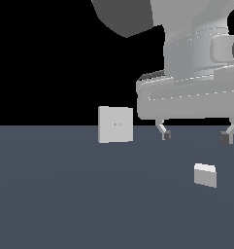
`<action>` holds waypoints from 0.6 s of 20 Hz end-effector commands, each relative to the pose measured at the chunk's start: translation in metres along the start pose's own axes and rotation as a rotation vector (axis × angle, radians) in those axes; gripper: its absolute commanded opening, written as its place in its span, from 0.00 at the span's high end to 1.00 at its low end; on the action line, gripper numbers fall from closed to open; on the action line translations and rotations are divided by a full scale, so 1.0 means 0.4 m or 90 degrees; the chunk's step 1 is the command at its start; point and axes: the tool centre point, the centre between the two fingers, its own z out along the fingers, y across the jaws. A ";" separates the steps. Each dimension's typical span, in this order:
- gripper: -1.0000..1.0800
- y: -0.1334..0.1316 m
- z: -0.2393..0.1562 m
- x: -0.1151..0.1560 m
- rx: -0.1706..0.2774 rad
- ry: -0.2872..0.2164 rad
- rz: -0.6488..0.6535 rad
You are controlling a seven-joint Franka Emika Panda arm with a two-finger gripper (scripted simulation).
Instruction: Plug the charger into the wall socket.
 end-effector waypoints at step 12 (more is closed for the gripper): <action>0.04 0.043 0.035 -0.018 -0.008 0.014 0.042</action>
